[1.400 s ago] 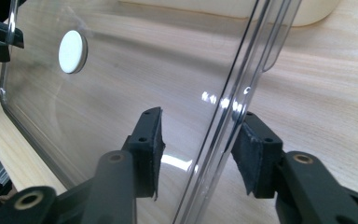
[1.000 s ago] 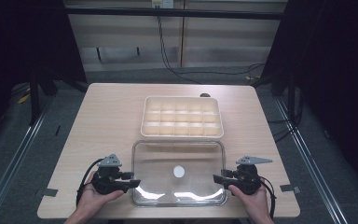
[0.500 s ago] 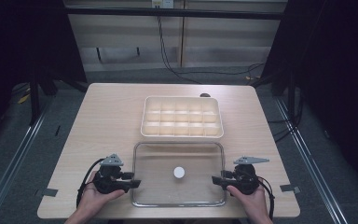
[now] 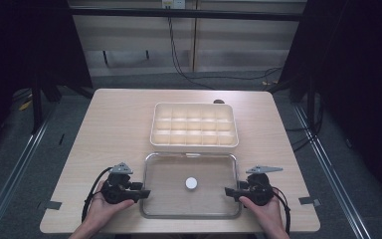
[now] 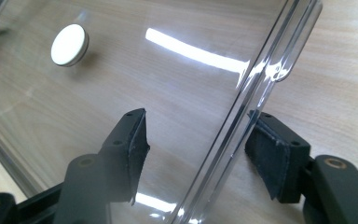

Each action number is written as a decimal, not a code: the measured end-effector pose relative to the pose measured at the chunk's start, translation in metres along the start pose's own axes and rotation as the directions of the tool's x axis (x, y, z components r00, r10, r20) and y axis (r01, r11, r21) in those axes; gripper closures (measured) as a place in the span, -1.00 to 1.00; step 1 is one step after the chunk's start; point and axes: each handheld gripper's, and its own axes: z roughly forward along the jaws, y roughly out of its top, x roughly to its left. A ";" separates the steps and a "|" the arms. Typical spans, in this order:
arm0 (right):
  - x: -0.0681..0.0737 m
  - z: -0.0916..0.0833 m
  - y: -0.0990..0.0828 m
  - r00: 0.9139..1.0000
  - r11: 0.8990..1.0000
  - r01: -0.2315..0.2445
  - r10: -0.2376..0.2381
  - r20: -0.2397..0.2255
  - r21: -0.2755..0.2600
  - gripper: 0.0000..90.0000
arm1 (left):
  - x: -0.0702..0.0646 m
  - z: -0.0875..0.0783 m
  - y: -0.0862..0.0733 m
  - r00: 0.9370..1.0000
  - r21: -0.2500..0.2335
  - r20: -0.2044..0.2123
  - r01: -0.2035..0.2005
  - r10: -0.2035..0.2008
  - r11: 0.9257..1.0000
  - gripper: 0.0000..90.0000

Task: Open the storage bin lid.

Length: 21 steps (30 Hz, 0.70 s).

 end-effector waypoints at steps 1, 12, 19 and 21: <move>0.000 0.000 0.000 1.000 1.000 0.005 -0.005 0.008 -0.001 -0.16 | 0.000 0.001 0.000 1.000 -0.004 0.002 -0.001 0.001 1.000 0.18; 0.002 0.001 0.001 0.998 1.000 0.023 -0.023 0.051 -0.003 -0.21 | 0.000 0.004 0.000 1.000 0.014 0.013 -0.002 0.002 1.000 0.11; 0.000 0.001 0.001 0.999 1.000 0.002 -0.001 0.041 -0.009 -0.26 | -0.002 0.005 0.000 1.000 0.019 0.007 -0.013 0.013 1.000 0.08; 0.000 0.001 0.001 0.999 1.000 0.004 -0.004 0.041 -0.011 -0.27 | -0.002 0.005 0.000 1.000 0.015 0.006 -0.009 0.009 1.000 0.07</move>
